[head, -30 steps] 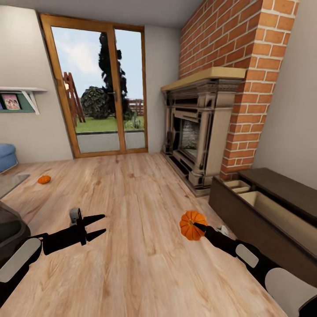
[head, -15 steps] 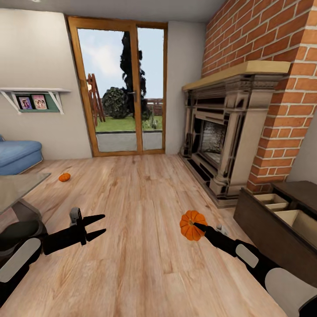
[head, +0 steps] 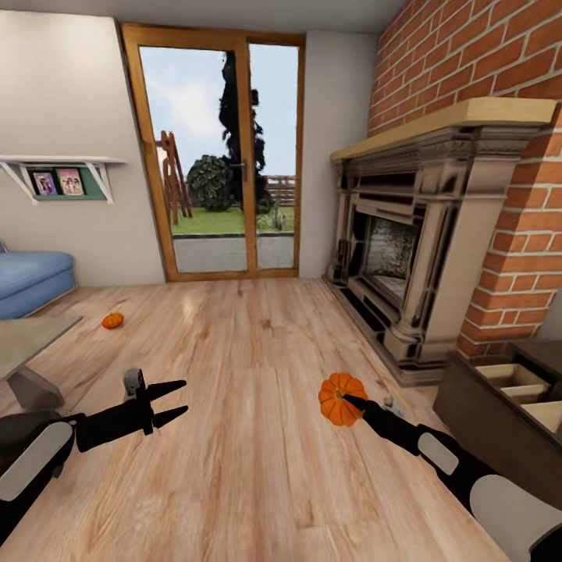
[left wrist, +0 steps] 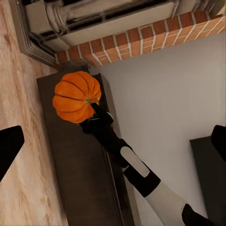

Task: Place each of the two pumpkins and all three candles from the living room inside a cabinet in the living room (use any cabinet), then make sure every cabinet is closed, and position the cauldron so it is next to a table in the living room.

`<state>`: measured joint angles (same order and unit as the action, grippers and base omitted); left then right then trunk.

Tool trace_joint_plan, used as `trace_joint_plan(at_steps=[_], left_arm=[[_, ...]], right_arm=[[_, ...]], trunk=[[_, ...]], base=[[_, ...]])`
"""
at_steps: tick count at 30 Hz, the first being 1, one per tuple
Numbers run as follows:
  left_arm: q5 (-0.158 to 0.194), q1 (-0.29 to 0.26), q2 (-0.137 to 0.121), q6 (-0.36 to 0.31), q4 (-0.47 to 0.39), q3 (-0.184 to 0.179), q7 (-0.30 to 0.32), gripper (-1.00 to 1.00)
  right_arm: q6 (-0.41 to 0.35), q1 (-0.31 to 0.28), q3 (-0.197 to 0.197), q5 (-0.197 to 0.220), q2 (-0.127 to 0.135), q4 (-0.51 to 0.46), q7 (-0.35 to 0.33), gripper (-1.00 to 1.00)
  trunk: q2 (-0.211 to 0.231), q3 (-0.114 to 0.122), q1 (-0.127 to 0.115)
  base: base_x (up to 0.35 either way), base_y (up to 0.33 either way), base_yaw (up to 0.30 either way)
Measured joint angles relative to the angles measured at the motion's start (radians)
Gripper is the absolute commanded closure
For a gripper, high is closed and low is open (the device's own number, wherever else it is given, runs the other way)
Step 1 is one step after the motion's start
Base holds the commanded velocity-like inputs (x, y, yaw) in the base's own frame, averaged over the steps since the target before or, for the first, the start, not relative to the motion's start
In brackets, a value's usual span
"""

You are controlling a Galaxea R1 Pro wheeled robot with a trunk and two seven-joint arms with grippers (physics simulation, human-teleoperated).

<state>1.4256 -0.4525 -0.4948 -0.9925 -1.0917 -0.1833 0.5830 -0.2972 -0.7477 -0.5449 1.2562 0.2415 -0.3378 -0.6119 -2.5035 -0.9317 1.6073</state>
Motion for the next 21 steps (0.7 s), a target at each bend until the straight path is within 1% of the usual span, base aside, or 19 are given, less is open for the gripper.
trace_joint_plan(at_steps=[5,21], left_arm=[[0.0,0.0,0.0,0.0,0.0,0.0,0.0,-1.0],[-0.001,0.0,0.0,0.0,0.0,0.0,0.0,-1.0]], right_arm=[[0.001,0.0,0.0,-0.001,0.002,0.0,-0.005,1.0],[0.002,0.0,0.0,-0.001,0.001,0.0,-0.006,1.0]], trunk=[[0.0,0.003,0.0],[0.0,0.003,0.0]], base=[[0.335,0.0,0.088],[0.335,0.0,0.002]])
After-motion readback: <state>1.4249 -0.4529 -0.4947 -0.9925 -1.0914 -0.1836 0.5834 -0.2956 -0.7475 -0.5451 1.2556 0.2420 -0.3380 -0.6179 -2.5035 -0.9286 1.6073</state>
